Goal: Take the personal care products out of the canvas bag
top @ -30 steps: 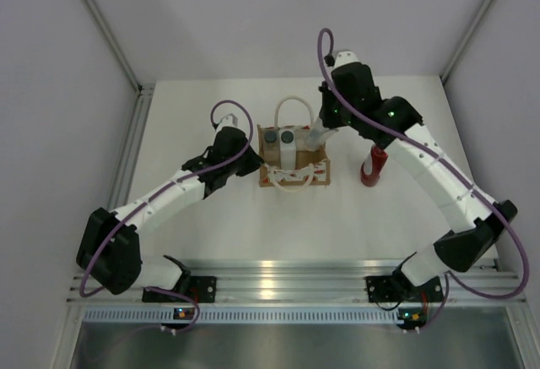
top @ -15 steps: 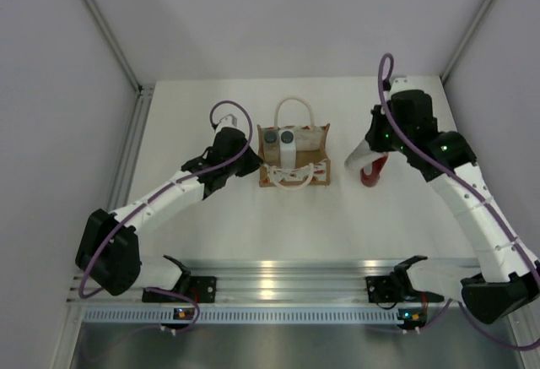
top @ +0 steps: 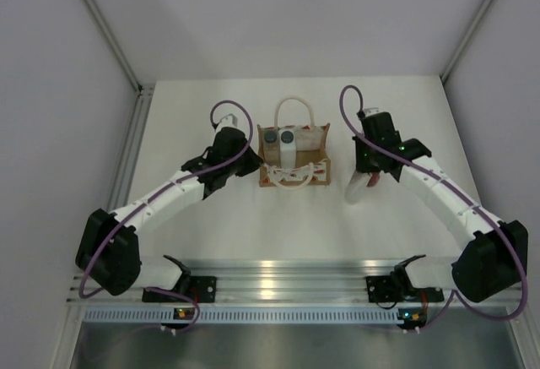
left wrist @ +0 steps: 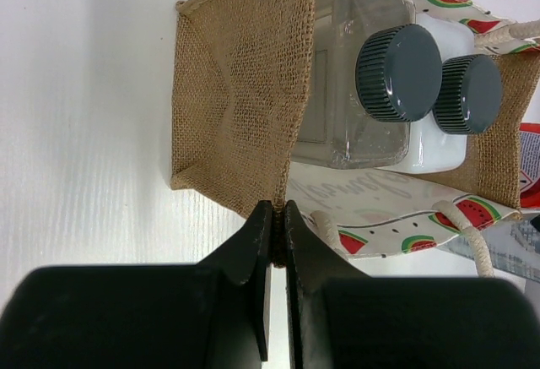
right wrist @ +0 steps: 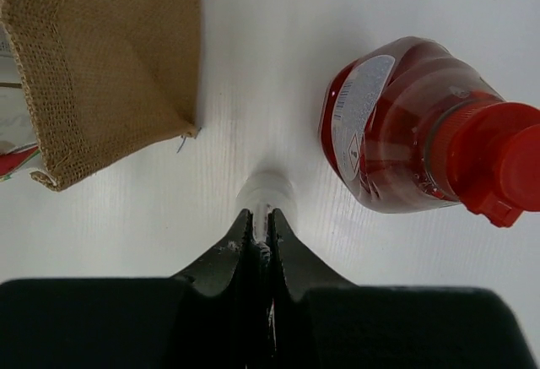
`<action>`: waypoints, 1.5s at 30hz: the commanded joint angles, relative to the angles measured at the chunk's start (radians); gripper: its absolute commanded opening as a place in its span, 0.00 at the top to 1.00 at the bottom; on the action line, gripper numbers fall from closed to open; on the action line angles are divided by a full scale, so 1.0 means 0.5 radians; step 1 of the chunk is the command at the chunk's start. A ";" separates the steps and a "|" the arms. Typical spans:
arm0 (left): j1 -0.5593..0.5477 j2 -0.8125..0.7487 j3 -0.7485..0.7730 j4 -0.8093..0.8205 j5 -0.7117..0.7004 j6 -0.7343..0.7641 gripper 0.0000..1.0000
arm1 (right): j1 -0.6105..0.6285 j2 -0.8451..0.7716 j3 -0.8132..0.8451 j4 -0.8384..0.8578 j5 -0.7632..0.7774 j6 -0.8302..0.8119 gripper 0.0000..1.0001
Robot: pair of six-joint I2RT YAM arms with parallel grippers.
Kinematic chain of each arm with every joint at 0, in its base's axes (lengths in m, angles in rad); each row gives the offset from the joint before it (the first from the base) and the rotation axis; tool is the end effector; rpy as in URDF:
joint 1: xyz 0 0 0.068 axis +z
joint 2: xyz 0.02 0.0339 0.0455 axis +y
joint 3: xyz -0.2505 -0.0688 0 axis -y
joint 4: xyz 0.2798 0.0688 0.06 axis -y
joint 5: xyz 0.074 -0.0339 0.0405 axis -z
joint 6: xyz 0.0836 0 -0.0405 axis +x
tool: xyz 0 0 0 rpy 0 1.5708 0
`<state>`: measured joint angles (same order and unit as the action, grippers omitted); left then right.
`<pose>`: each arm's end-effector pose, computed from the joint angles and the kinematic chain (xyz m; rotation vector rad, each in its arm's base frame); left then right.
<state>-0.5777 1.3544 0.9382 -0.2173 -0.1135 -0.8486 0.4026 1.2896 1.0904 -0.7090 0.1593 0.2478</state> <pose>0.3176 -0.1957 0.2069 -0.3730 2.2511 -0.6574 0.3115 0.1182 0.2342 -0.1231 2.4617 0.0844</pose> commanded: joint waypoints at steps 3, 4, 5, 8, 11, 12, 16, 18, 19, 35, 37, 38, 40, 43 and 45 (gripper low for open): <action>-0.004 -0.086 -0.039 0.033 -0.049 0.031 1.00 | -0.014 -0.048 -0.061 0.175 0.074 0.026 0.82; -0.004 -0.086 -0.042 0.033 -0.046 0.031 1.00 | -0.014 -0.072 -0.070 0.172 0.074 0.023 0.78; -0.004 -0.086 -0.045 0.033 -0.046 0.031 1.00 | -0.014 -0.085 -0.076 0.172 0.071 0.023 0.65; -0.004 -0.077 -0.042 0.033 -0.040 0.028 1.00 | -0.011 -0.134 -0.079 0.169 0.086 0.008 0.50; -0.004 -0.077 -0.036 0.030 -0.028 0.028 1.00 | -0.014 -0.177 -0.021 0.123 0.074 -0.008 0.35; -0.004 -0.077 -0.036 0.030 -0.025 0.031 1.00 | -0.014 -0.183 0.003 0.078 0.077 -0.014 0.33; -0.004 -0.128 -0.051 0.026 -0.037 0.028 1.00 | -0.014 -0.217 0.187 -0.042 0.096 -0.048 0.24; -0.004 -0.147 -0.069 0.030 -0.058 0.025 1.00 | -0.014 -0.226 0.264 -0.088 0.114 -0.060 0.24; -0.004 -0.162 -0.076 0.026 -0.064 0.022 1.00 | -0.011 -0.232 0.346 -0.116 0.117 -0.060 0.24; -0.004 -0.147 -0.076 0.030 -0.058 -0.009 1.00 | 0.553 0.206 1.019 0.080 0.111 0.130 0.24; -0.004 -0.150 -0.079 0.033 -0.058 -0.018 1.00 | 0.603 0.317 1.071 0.123 0.181 0.191 0.27; -0.007 -0.153 -0.082 0.033 -0.061 -0.018 1.00 | 0.636 0.350 1.080 0.145 0.206 0.234 0.29; -0.004 -0.153 -0.088 0.030 -0.061 -0.027 1.00 | 0.667 0.470 1.123 0.163 0.255 0.277 0.30; -0.004 -0.144 -0.091 0.030 -0.055 -0.036 1.00 | 0.701 0.630 1.181 0.160 0.320 0.305 0.31; -0.004 -0.135 -0.088 0.033 -0.055 -0.030 1.00 | 0.707 0.721 1.206 0.160 0.338 0.302 0.33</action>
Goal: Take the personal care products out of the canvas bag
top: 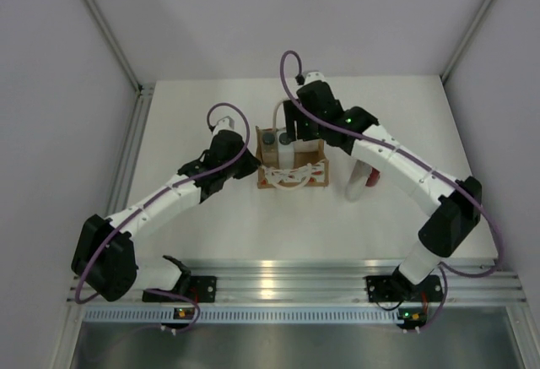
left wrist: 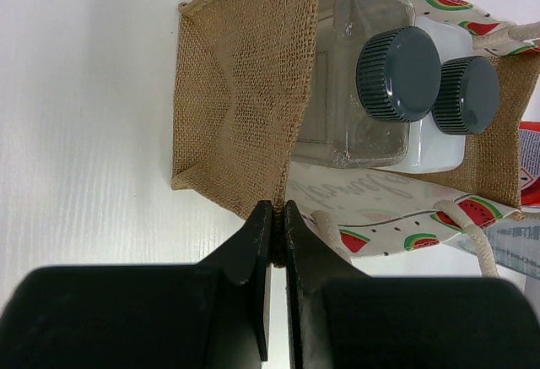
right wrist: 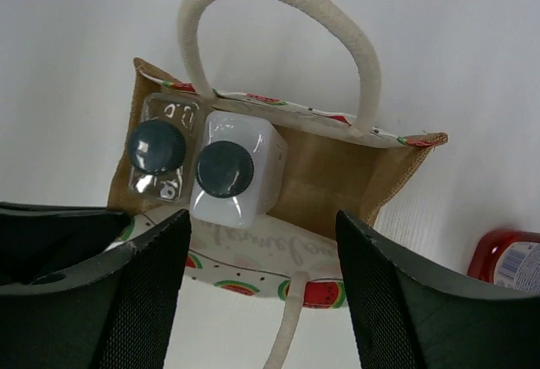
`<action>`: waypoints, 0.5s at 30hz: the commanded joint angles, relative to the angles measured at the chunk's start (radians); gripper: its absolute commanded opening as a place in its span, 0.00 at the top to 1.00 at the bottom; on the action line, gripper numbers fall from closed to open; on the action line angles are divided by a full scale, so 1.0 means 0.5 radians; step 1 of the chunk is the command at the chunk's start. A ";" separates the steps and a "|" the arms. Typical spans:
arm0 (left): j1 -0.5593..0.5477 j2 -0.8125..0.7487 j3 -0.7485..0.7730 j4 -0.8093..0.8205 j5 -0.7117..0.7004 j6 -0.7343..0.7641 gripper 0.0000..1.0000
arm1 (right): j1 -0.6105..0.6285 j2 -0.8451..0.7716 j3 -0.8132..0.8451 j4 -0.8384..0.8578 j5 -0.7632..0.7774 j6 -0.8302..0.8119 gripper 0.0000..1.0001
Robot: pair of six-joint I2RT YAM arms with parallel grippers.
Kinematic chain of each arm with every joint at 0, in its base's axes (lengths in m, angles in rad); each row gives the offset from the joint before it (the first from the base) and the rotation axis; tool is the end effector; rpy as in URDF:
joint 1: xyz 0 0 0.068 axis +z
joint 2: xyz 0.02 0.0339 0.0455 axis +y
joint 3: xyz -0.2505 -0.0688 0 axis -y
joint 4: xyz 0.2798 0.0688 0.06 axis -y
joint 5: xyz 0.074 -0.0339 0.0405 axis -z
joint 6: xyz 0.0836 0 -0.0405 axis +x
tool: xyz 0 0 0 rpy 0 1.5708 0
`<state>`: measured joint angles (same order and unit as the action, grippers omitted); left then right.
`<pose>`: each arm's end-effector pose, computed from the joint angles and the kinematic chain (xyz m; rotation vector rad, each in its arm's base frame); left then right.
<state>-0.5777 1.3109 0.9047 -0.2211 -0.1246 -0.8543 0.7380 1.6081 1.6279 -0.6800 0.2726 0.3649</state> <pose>0.3101 -0.1898 0.2080 -0.3848 2.2401 -0.6538 0.3332 0.2726 0.3346 -0.2647 2.2042 0.3094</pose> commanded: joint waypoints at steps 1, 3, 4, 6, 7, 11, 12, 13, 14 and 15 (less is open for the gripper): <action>-0.004 -0.048 -0.021 0.037 -0.033 -0.013 1.00 | 0.034 0.112 0.134 0.102 0.136 0.068 0.33; -0.004 -0.051 -0.021 0.040 -0.033 -0.013 1.00 | 0.037 0.192 0.168 0.105 0.106 0.047 0.37; -0.004 -0.051 -0.021 0.040 -0.036 -0.012 1.00 | 0.034 0.223 0.183 0.102 0.087 0.037 0.40; -0.004 -0.048 -0.021 0.040 -0.036 -0.012 1.00 | 0.037 0.281 0.202 0.102 0.041 0.037 0.41; -0.004 -0.045 -0.021 0.037 -0.033 -0.012 1.00 | 0.037 0.296 0.208 0.102 0.014 0.037 0.41; -0.004 -0.023 -0.012 0.037 -0.018 -0.012 1.00 | 0.046 0.349 0.235 0.102 -0.023 0.043 0.42; -0.004 -0.014 -0.012 0.037 -0.018 -0.012 1.00 | 0.046 0.364 0.245 0.102 -0.024 0.043 0.41; -0.004 -0.011 -0.012 0.037 -0.015 -0.012 1.00 | 0.046 0.376 0.251 0.102 -0.033 0.043 0.41; -0.004 -0.011 -0.012 0.037 -0.012 -0.012 1.00 | 0.049 0.382 0.254 0.102 -0.036 0.040 0.41; -0.007 -0.011 -0.008 0.040 -0.012 -0.012 1.00 | 0.046 0.398 0.254 0.102 -0.039 0.040 0.42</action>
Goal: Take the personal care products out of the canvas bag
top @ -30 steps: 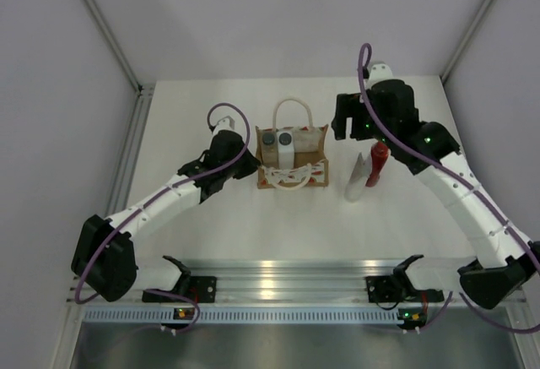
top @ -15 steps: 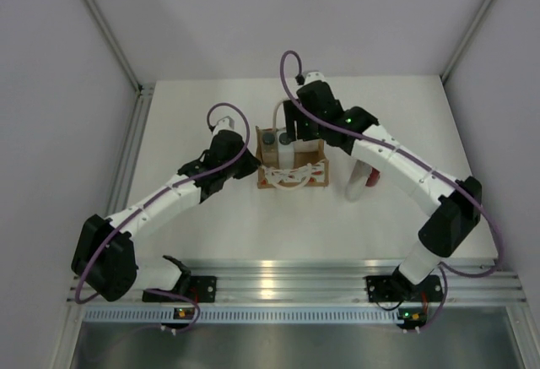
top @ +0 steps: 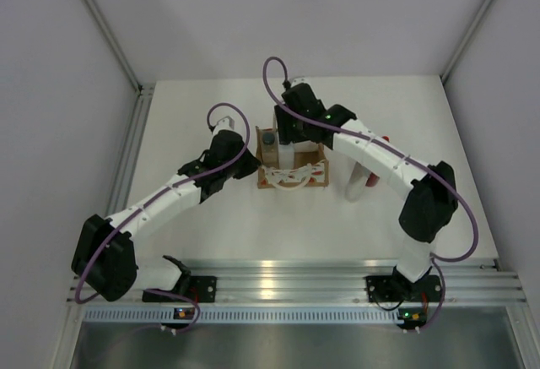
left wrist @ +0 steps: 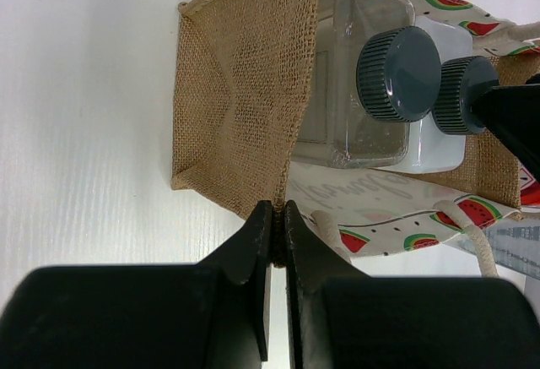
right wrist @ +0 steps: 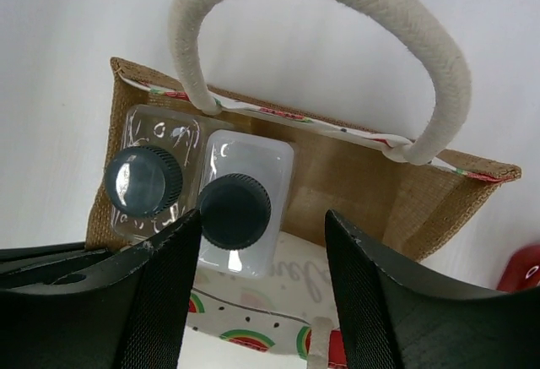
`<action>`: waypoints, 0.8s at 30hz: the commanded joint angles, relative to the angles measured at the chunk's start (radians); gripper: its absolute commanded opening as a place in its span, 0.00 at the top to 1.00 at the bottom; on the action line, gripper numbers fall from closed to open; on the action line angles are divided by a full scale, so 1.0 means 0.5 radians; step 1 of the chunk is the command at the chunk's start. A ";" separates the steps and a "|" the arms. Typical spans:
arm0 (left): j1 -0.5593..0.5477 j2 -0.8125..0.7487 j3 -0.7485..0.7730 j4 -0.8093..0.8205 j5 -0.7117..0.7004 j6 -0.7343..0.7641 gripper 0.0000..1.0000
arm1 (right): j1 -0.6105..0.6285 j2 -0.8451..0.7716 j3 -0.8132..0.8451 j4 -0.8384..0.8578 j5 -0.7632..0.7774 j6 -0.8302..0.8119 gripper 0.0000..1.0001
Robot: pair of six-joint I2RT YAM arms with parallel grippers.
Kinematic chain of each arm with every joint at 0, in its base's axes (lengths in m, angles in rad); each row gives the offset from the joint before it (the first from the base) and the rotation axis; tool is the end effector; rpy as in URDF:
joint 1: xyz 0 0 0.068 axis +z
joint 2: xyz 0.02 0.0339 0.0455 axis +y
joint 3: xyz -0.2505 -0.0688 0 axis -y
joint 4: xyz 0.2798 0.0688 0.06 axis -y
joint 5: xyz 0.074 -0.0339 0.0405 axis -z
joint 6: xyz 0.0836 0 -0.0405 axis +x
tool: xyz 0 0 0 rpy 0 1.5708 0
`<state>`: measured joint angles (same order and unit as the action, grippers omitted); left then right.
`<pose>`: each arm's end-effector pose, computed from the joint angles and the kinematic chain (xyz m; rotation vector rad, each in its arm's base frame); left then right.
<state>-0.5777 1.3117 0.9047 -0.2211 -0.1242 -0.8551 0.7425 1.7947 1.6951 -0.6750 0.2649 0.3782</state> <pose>0.3102 -0.1898 0.2077 -0.3856 2.2410 -0.6541 0.3615 0.3020 0.2814 -0.2927 2.3072 0.2570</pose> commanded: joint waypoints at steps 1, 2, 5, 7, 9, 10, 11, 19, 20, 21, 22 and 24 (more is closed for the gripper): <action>-0.004 -0.013 -0.008 0.037 -0.012 -0.011 1.00 | 0.037 0.031 0.120 0.092 -0.036 0.011 0.42; -0.004 -0.013 -0.008 0.037 -0.012 -0.011 1.00 | 0.037 0.040 0.120 0.092 -0.039 0.014 0.42; -0.004 -0.013 -0.008 0.040 -0.012 -0.005 1.00 | 0.040 0.083 0.117 0.092 -0.057 0.017 0.41; -0.004 -0.013 -0.005 0.040 -0.012 -0.008 1.00 | 0.040 0.111 0.117 0.092 -0.048 0.017 0.41; -0.004 -0.013 -0.005 0.040 -0.012 -0.008 1.00 | 0.040 0.135 0.113 0.089 -0.042 0.017 0.41; -0.004 -0.013 -0.008 0.040 -0.012 -0.008 1.00 | 0.040 0.141 0.113 0.089 -0.042 0.020 0.41; -0.004 -0.016 -0.008 0.040 -0.012 -0.008 1.00 | 0.040 0.160 0.116 0.089 -0.042 0.020 0.41; -0.004 -0.034 -0.024 0.037 -0.031 0.001 1.00 | 0.040 0.242 0.110 0.065 0.084 0.026 0.42; -0.004 -0.037 -0.027 0.037 -0.034 0.004 1.00 | 0.037 0.255 0.104 0.065 0.084 0.029 0.43; -0.007 -0.034 -0.027 0.037 -0.034 0.001 1.00 | 0.040 0.267 0.104 0.065 0.087 0.029 0.42; -0.004 -0.034 -0.027 0.040 -0.034 -0.002 1.00 | 0.040 0.276 0.101 0.065 0.096 0.029 0.43; -0.004 -0.034 -0.027 0.037 -0.031 -0.008 1.00 | 0.040 0.307 0.101 0.065 0.117 0.026 0.43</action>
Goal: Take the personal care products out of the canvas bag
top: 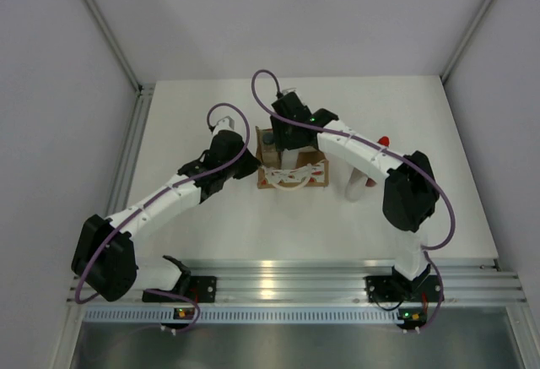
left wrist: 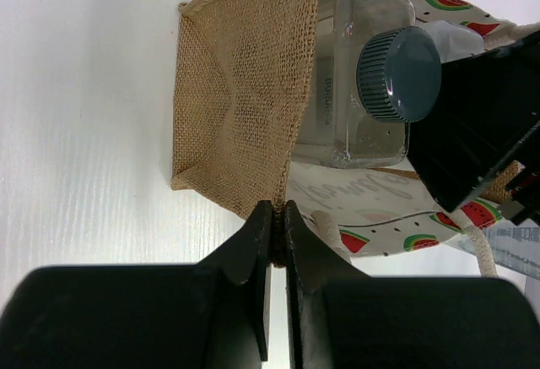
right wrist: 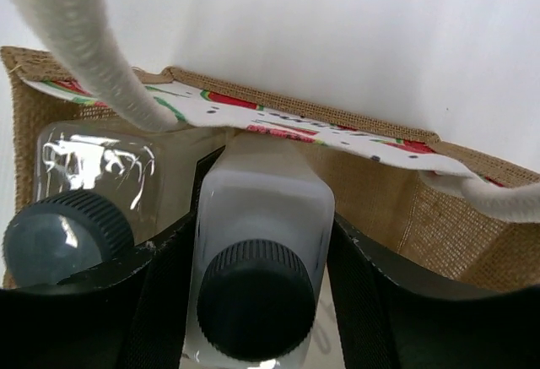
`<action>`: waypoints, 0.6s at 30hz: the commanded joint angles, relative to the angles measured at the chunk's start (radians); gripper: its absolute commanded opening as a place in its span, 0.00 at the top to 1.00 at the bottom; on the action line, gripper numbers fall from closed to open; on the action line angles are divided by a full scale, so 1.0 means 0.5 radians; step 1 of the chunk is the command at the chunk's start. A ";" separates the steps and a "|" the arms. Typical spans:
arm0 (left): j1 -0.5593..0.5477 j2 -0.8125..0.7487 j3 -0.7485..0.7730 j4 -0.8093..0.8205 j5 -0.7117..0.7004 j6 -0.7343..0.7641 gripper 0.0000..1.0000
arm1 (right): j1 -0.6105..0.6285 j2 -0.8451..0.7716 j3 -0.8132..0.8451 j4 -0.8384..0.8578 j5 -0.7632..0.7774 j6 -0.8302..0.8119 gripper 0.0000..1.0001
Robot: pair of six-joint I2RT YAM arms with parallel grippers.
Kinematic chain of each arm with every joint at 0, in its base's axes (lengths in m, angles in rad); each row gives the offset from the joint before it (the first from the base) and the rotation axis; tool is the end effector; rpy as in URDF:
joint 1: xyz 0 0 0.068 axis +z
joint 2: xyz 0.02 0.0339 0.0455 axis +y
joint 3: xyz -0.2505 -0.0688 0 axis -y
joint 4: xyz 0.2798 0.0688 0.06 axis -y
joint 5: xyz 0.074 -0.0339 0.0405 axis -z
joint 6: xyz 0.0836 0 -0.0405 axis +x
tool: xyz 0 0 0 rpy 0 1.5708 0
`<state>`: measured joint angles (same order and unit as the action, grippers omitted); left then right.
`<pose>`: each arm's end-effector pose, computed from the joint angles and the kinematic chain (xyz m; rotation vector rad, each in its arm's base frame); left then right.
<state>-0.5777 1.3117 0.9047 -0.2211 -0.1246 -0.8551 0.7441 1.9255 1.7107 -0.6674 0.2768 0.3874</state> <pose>0.3102 -0.1898 0.2078 -0.3858 2.2408 -0.6537 0.3769 0.3159 0.2282 -0.3094 2.3959 0.1801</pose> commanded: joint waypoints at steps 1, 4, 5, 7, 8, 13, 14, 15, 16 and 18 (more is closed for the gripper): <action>-0.004 -0.034 -0.027 0.040 -0.030 -0.008 1.00 | 0.034 0.054 0.073 0.052 0.112 0.011 0.43; -0.004 -0.037 -0.030 0.040 -0.033 -0.002 1.00 | 0.034 0.094 0.076 0.052 0.140 0.014 0.46; -0.004 -0.040 -0.030 0.040 -0.036 -0.002 1.00 | 0.031 0.104 0.076 0.052 0.149 0.014 0.47; -0.007 -0.046 -0.033 0.040 -0.042 0.001 1.00 | 0.031 0.116 0.082 0.052 0.146 0.017 0.53; -0.004 -0.046 -0.033 0.040 -0.042 0.004 1.00 | 0.031 0.128 0.088 0.052 0.149 0.017 0.57; -0.004 -0.052 -0.033 0.040 -0.055 0.010 1.00 | 0.031 0.104 0.101 0.055 0.146 -0.002 1.00; -0.004 -0.055 -0.033 0.040 -0.055 0.011 1.00 | 0.031 0.073 0.101 0.055 0.152 -0.008 1.00; -0.004 -0.059 -0.033 0.037 -0.055 0.011 1.00 | 0.034 0.052 0.101 0.055 0.167 -0.020 1.00; -0.004 -0.062 -0.033 0.037 -0.055 0.011 1.00 | 0.031 0.024 0.101 0.055 0.177 -0.026 1.00; -0.004 -0.062 -0.033 0.037 -0.058 0.011 1.00 | 0.031 -0.059 0.091 0.052 0.189 -0.041 1.00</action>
<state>-0.5777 1.3113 0.9005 -0.2176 -0.1284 -0.8547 0.7456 1.9701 1.7226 -0.6617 0.3126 0.3920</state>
